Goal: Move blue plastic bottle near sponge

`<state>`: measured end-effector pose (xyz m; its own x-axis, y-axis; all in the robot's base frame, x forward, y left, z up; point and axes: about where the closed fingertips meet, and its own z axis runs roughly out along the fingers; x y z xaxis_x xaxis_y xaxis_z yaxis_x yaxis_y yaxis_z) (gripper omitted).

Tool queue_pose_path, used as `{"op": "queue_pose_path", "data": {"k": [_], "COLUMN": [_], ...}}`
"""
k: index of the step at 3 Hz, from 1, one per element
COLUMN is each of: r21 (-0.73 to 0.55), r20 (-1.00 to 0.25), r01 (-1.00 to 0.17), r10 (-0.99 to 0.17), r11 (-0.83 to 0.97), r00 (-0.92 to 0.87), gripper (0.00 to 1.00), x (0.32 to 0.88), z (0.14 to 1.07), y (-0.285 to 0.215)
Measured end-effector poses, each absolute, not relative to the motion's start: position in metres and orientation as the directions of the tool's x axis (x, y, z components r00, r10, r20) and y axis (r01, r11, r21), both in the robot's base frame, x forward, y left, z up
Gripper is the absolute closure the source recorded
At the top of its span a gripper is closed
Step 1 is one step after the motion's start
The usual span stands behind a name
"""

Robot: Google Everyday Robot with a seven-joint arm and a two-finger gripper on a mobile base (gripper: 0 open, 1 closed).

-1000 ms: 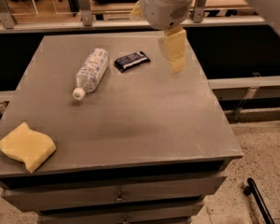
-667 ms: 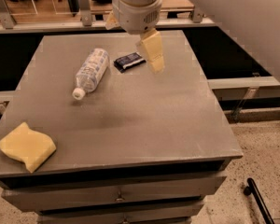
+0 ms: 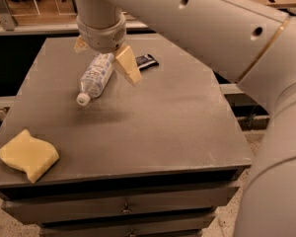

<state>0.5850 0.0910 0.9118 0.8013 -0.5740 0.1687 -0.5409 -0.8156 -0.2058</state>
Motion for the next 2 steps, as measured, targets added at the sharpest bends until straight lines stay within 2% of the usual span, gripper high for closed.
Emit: {"op": "queue_pose_path", "data": {"k": [1,2], "r21": [-0.208,-0.223], "r20": [0.134,0.076], "r01": [-0.456,-0.364], "r10": [-0.487,-0.388], "r11": [-0.865,-0.904], "r00": [0.863,0.918], "gripper": [0.0,0.1], "x": [0.588,0.587], "z": [0.894,0.875], "y": [0.118,0.147]}}
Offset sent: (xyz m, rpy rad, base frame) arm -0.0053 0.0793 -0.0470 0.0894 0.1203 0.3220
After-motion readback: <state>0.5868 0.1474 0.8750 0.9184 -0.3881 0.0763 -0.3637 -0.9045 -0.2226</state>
